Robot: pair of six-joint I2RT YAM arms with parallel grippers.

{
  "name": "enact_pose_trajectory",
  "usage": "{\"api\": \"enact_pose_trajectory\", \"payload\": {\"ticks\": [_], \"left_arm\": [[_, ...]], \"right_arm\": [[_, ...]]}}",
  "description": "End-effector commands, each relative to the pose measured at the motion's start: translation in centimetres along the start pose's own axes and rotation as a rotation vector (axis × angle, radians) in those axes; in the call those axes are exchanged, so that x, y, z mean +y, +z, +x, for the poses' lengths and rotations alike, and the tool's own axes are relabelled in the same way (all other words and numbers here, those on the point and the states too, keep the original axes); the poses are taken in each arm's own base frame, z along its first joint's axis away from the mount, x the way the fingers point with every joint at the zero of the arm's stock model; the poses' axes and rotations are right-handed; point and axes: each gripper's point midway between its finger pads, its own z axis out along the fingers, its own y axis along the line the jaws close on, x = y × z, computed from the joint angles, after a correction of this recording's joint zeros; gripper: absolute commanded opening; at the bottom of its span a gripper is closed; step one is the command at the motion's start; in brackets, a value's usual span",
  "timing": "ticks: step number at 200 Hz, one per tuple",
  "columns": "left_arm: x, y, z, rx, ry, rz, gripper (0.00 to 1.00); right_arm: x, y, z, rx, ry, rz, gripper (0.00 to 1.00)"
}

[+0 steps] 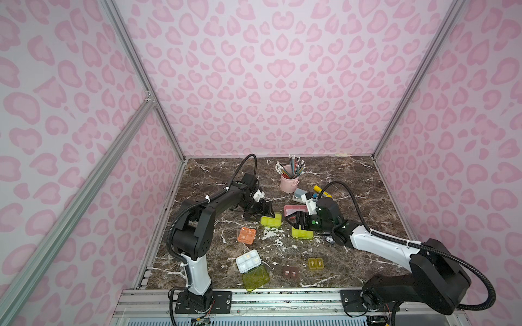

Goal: Close pillboxes
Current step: Move the pillbox to the center of the board.

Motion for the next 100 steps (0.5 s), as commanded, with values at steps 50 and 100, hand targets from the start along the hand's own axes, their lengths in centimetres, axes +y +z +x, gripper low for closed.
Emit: {"api": "enact_pose_trajectory", "payload": {"ticks": [50, 100], "left_arm": [[-0.9, 1.1, -1.6, -0.015, -0.005, 0.042, 0.88], [-2.6, 2.3, -1.7, -0.009, 0.015, 0.065, 0.88]], "right_arm": [[-0.3, 0.1, -0.1, -0.013, -0.005, 0.001, 0.73], [-0.3, 0.3, 0.0, -0.009, -0.001, -0.004, 0.73]]}}
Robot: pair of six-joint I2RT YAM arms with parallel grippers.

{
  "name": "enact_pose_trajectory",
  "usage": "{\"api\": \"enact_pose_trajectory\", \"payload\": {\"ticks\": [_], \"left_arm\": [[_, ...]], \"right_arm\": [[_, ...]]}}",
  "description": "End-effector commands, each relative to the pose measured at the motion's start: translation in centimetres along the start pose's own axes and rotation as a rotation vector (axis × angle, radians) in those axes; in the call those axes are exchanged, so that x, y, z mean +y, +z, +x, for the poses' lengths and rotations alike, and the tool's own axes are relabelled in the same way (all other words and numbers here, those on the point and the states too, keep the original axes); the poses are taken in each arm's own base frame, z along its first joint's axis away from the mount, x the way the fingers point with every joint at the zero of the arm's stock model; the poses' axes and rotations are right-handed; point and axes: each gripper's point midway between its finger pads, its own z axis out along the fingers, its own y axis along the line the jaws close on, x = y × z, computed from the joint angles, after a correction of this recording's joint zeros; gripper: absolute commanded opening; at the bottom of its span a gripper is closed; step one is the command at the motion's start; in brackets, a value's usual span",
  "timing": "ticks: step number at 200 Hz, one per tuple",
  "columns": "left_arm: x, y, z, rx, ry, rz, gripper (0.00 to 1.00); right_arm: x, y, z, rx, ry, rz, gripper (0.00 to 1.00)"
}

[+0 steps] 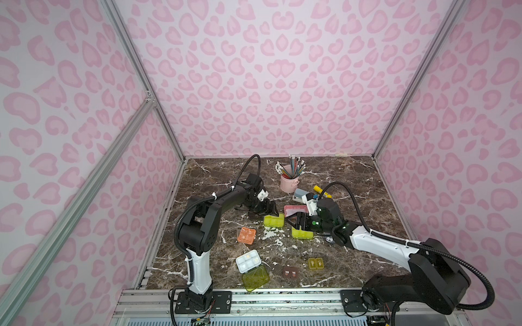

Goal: Close pillboxes
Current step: Move the pillbox to the center of the board.

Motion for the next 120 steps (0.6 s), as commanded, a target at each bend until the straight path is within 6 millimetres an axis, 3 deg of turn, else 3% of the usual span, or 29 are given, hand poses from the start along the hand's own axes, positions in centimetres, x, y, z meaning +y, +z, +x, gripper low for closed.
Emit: {"api": "enact_pose_trajectory", "payload": {"ticks": [1, 29, 56, 120], "left_arm": [[-1.2, 0.4, -0.5, -0.01, 0.011, 0.034, 0.88], [-1.2, 0.4, -0.4, -0.008, 0.018, 0.026, 0.88], [-1.0, -0.8, -0.2, -0.019, 0.036, -0.004, 0.88], [-3.2, -7.0, -0.1, -0.112, 0.096, 0.04, 0.88]], "right_arm": [[0.1, 0.1, -0.1, -0.011, -0.005, -0.009, 0.73], [0.1, 0.0, -0.1, -0.011, -0.009, -0.006, 0.73], [0.0, -0.5, -0.3, -0.019, -0.015, 0.003, 0.73], [1.2, -1.7, -2.1, -0.051, -0.032, 0.017, 0.73]]}}
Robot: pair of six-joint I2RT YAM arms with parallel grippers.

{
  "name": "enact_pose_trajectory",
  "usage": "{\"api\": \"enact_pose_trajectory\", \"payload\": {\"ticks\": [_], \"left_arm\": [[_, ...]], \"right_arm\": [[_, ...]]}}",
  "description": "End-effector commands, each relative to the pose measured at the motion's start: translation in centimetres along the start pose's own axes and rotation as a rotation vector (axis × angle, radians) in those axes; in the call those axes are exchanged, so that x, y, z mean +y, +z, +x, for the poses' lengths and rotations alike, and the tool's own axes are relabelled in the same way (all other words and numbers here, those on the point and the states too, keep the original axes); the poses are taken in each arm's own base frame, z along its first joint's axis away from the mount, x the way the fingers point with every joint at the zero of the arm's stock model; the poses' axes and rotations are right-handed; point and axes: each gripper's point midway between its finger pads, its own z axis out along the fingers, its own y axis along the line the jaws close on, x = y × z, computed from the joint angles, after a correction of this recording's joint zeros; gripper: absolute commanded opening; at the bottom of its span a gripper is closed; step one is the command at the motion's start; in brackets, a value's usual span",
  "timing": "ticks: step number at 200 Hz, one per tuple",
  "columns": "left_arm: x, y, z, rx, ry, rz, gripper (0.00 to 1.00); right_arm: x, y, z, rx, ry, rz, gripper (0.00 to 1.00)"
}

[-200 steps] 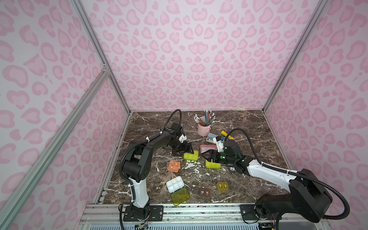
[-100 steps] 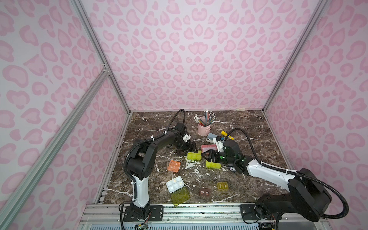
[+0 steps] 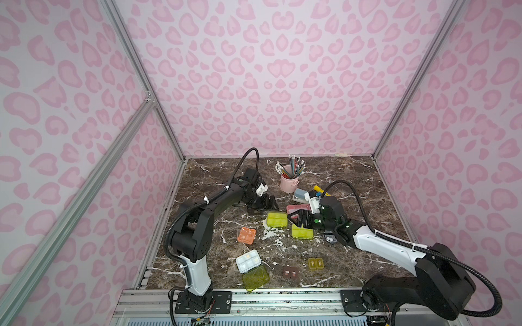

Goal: Close pillboxes
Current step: Move the pillbox to the center of the board.

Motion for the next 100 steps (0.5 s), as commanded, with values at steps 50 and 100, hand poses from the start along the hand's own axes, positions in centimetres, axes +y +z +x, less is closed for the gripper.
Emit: {"api": "enact_pose_trajectory", "payload": {"ticks": [50, 100], "left_arm": [[-4.0, -5.6, 2.9, -0.059, 0.11, 0.131, 0.89], [-4.8, -7.2, 4.8, -0.073, 0.108, 0.174, 0.88]], "right_arm": [[1.2, -1.6, -1.7, -0.043, 0.019, 0.035, 0.73], [2.7, -2.0, -3.0, -0.02, -0.028, 0.048, 0.73]]}}
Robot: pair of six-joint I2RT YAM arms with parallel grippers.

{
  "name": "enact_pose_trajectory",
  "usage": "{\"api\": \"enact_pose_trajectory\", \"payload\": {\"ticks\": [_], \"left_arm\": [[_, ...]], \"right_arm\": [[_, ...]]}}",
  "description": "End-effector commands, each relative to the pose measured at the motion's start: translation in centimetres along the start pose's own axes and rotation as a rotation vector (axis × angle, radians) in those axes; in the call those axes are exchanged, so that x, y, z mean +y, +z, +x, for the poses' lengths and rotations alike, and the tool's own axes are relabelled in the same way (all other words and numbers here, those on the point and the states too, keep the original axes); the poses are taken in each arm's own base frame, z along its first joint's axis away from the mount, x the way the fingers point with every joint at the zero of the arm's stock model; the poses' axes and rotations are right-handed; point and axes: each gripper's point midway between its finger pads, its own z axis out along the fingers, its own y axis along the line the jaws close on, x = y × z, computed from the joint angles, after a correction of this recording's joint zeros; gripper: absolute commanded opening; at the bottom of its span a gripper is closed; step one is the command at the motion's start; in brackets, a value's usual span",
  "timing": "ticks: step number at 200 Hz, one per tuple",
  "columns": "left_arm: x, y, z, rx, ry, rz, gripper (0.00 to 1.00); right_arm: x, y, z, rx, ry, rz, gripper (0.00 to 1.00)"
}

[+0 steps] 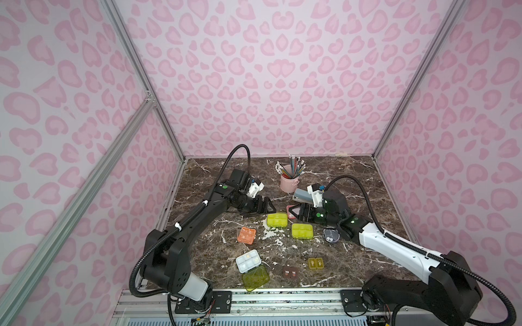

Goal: Close pillboxes
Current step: Close the lid on the pillbox.

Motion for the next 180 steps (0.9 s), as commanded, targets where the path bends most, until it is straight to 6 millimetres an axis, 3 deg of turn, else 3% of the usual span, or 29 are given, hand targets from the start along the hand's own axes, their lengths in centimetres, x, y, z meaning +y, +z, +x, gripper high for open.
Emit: {"api": "enact_pose_trajectory", "payload": {"ticks": [1, 27, 68, 107, 165, 168, 180], "left_arm": [[-1.2, -0.7, 0.1, -0.008, 0.011, 0.043, 0.88], [-1.7, -0.8, -1.1, -0.004, 0.026, 0.036, 0.87], [-1.4, 0.7, -4.4, 0.004, 0.034, 0.027, 0.87], [-0.8, 3.1, -7.1, 0.019, 0.073, 0.065, 0.86], [-2.1, 4.1, -8.0, -0.032, 0.228, 0.191, 0.83], [-1.6, 4.6, -7.4, -0.017, 0.215, 0.191, 0.89], [-1.4, 4.8, -7.1, -0.016, 0.223, 0.203, 0.98]], "right_arm": [[0.2, 0.0, -0.4, 0.018, -0.04, 0.029, 0.73], [0.7, 1.4, -1.3, 0.066, -0.082, 0.024, 0.72], [1.0, 4.3, -1.2, 0.174, -0.096, -0.01, 0.71], [-0.8, 5.8, 0.3, 0.21, -0.068, 0.001, 0.69], [-2.2, 7.2, 1.0, 0.23, -0.046, 0.021, 0.68], [-2.2, 7.3, 1.0, 0.229, -0.047, 0.02, 0.68], [-2.2, 7.5, 0.9, 0.228, -0.04, 0.018, 0.68]]}}
